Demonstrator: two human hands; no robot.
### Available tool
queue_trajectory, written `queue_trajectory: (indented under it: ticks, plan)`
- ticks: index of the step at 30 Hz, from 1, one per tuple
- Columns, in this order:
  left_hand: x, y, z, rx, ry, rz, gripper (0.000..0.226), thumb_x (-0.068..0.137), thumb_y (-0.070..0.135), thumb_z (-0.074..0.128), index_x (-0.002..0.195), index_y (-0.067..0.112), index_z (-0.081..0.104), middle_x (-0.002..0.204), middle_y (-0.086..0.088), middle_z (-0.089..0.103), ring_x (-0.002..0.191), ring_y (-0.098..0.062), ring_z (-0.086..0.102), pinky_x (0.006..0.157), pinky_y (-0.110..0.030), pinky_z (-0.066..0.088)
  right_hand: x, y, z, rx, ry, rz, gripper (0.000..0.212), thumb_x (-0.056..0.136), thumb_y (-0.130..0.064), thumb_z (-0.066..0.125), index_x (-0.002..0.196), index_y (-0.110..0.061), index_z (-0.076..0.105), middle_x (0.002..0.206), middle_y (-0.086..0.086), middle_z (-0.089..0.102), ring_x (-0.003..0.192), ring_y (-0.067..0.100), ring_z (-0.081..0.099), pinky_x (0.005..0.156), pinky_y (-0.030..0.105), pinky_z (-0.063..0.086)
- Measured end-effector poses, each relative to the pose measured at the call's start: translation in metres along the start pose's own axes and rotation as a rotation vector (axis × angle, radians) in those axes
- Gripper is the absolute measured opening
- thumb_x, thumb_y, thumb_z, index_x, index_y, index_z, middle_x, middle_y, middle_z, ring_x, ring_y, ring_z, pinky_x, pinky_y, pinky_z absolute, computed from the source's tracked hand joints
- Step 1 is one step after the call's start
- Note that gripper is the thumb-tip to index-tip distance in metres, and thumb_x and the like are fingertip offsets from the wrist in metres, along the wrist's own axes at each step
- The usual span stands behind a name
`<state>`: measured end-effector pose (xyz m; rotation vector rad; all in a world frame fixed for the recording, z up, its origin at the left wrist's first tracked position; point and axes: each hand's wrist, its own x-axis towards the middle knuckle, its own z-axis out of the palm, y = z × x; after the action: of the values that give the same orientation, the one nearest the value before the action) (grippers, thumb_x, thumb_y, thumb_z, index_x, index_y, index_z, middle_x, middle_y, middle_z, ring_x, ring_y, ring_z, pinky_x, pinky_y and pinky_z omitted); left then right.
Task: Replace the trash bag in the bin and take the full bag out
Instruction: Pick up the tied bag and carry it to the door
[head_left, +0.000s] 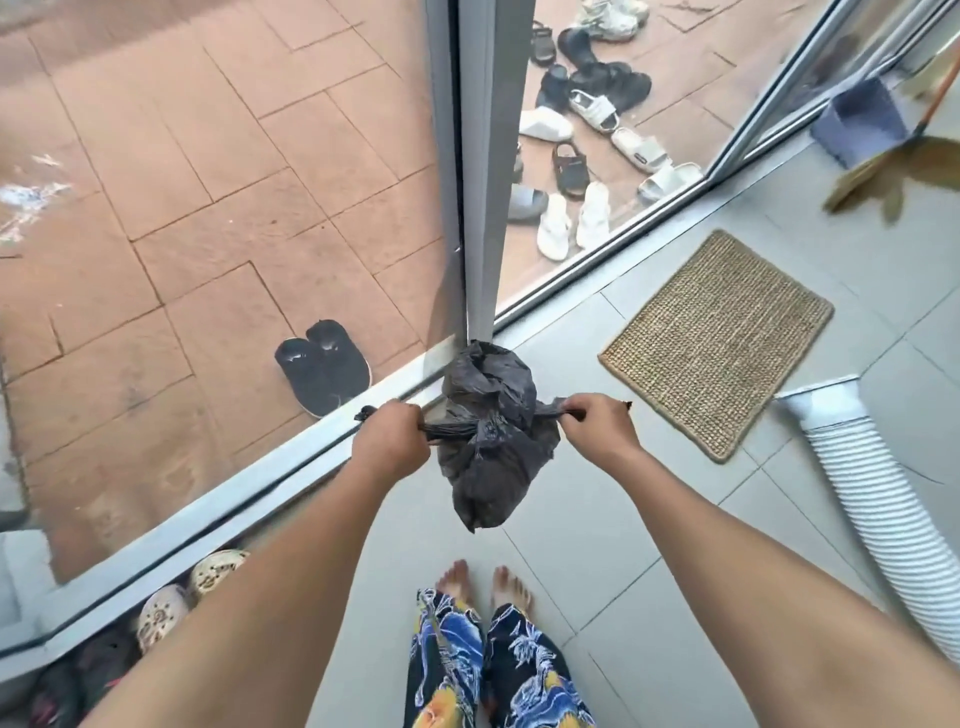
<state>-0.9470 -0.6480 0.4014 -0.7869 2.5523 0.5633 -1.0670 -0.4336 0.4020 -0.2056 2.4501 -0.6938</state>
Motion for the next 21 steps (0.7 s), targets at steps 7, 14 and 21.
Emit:
queue_trajectory:
  ticks: [7, 14, 21]
  plan:
    - [0.082, -0.034, 0.093, 0.014, -0.03, -0.022, 0.024, 0.079, 0.008, 0.048, 0.089, 0.007, 0.07, 0.092, -0.013, 0.062, 0.087, -0.035, 0.061, 0.071, -0.037, 0.052, 0.086, 0.055, 0.09, -0.029, -0.044, 0.018, 0.034, 0.086, -0.005, 0.046, 0.105, -0.013, 0.073, 0.114, 0.009, 0.07, 0.103, 0.028, 0.063, 0.083, 0.026, 0.048]
    - [0.17, -0.075, 0.195, -0.032, -0.025, -0.019, 0.025, 0.08, 0.008, 0.05, 0.092, 0.009, 0.072, 0.096, -0.013, 0.066, 0.089, -0.035, 0.06, 0.072, -0.035, 0.051, 0.168, 0.114, 0.187, -0.022, -0.045, 0.049, 0.035, 0.086, -0.003, 0.045, 0.105, -0.011, 0.073, 0.113, 0.009, 0.071, 0.103, 0.028, 0.063, 0.086, 0.027, 0.048]
    - [0.22, -0.093, 0.257, -0.028, 0.0, -0.047, 0.023, 0.079, 0.007, 0.049, 0.088, 0.006, 0.07, 0.086, -0.015, 0.063, 0.075, -0.031, 0.051, 0.064, -0.032, 0.042, 0.219, 0.149, 0.244, -0.031, -0.021, 0.028, 0.035, 0.085, -0.005, 0.045, 0.108, -0.011, 0.072, 0.114, 0.013, 0.071, 0.106, 0.032, 0.063, 0.089, 0.031, 0.05]
